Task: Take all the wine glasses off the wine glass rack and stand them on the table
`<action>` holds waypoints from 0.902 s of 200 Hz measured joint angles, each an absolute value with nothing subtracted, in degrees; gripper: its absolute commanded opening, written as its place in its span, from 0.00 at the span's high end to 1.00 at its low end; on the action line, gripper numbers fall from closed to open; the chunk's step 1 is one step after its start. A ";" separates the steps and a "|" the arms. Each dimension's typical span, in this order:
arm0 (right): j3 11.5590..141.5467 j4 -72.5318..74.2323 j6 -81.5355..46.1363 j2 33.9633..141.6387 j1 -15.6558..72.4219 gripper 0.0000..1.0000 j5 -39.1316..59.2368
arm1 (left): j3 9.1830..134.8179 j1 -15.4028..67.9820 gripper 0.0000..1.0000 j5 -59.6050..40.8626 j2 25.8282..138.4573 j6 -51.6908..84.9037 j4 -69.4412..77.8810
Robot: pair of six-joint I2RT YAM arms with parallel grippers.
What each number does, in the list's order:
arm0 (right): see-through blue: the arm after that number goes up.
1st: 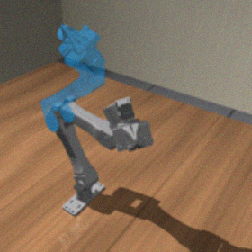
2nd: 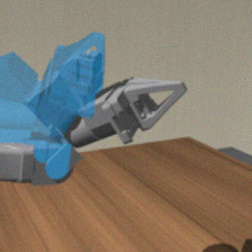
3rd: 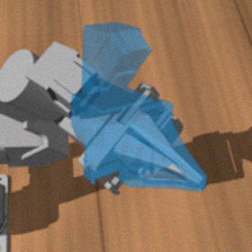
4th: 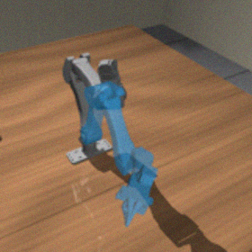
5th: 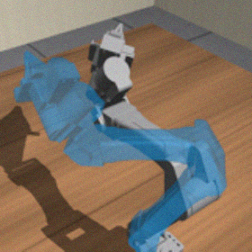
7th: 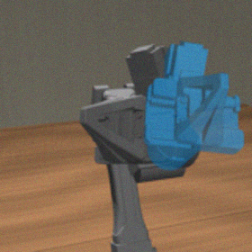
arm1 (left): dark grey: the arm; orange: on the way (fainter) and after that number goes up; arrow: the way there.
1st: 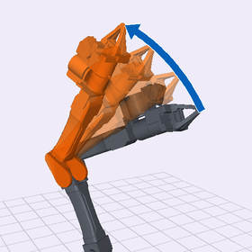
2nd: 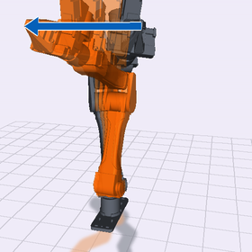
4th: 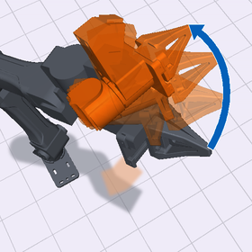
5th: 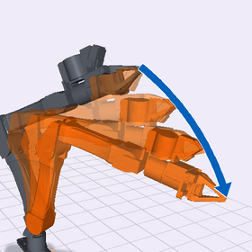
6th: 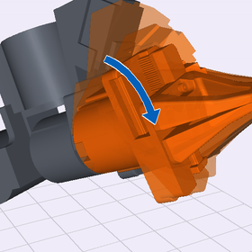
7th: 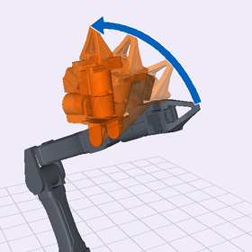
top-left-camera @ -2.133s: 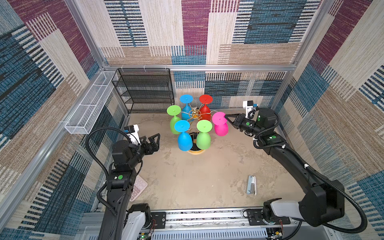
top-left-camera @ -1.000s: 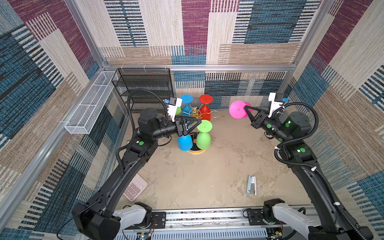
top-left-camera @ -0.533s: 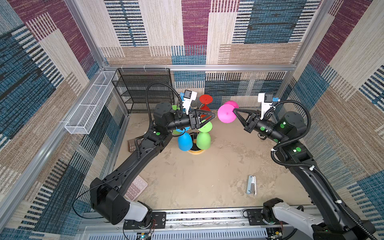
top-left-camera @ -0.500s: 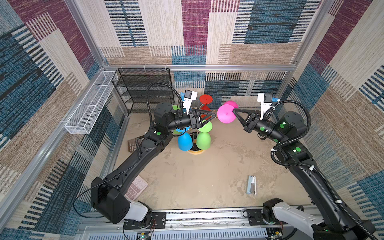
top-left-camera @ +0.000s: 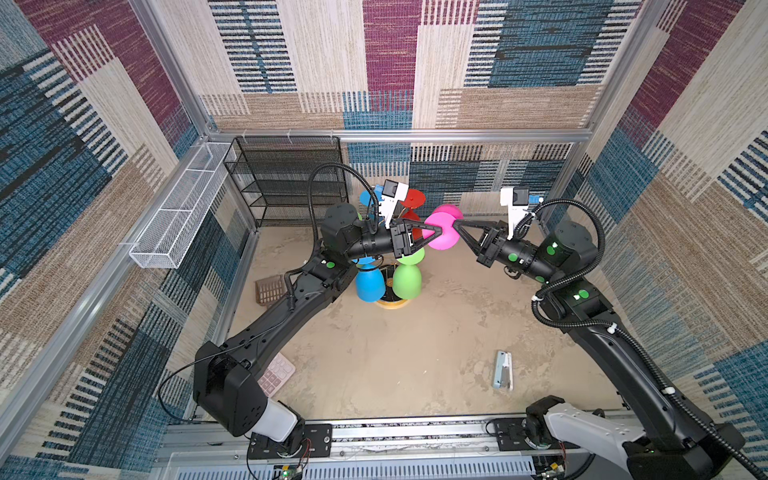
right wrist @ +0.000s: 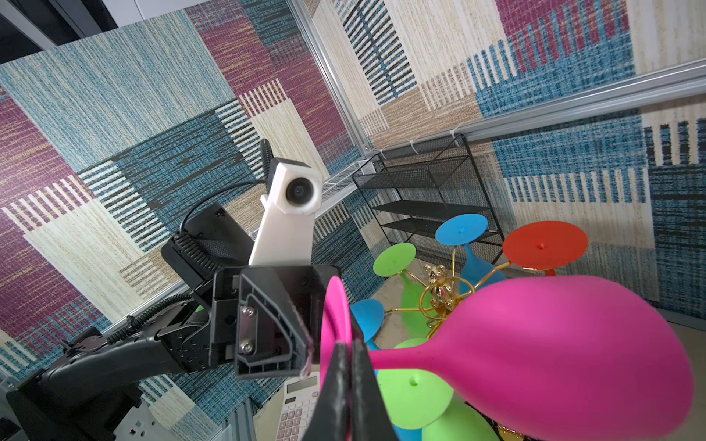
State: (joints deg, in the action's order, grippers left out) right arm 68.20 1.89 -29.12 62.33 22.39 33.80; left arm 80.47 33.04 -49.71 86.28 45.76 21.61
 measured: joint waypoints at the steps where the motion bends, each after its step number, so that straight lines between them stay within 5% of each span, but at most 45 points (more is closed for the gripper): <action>1: 68.20 1.91 -29.12 62.35 22.41 1.00 33.78 | 80.47 33.01 0.85 -49.69 86.30 45.80 21.63; 27: 68.62 2.87 -29.28 62.87 22.59 1.00 32.75 | 80.14 32.95 1.00 -49.80 86.59 48.23 24.21; 53: 69.19 3.79 -29.28 63.09 22.70 0.97 32.53 | 79.02 32.91 1.00 -49.91 86.91 52.16 29.93; 81: 69.76 2.26 -27.57 62.37 23.07 0.38 31.38 | 78.48 32.86 1.00 -50.19 87.11 57.91 35.14; 116: 64.97 0.62 -20.71 55.68 23.00 0.01 24.14 | 76.77 30.24 1.00 -49.15 85.41 63.35 36.91; 180: 51.57 6.42 -2.37 51.13 23.14 0.01 18.31 | 75.88 29.45 1.00 -48.07 82.70 66.22 34.22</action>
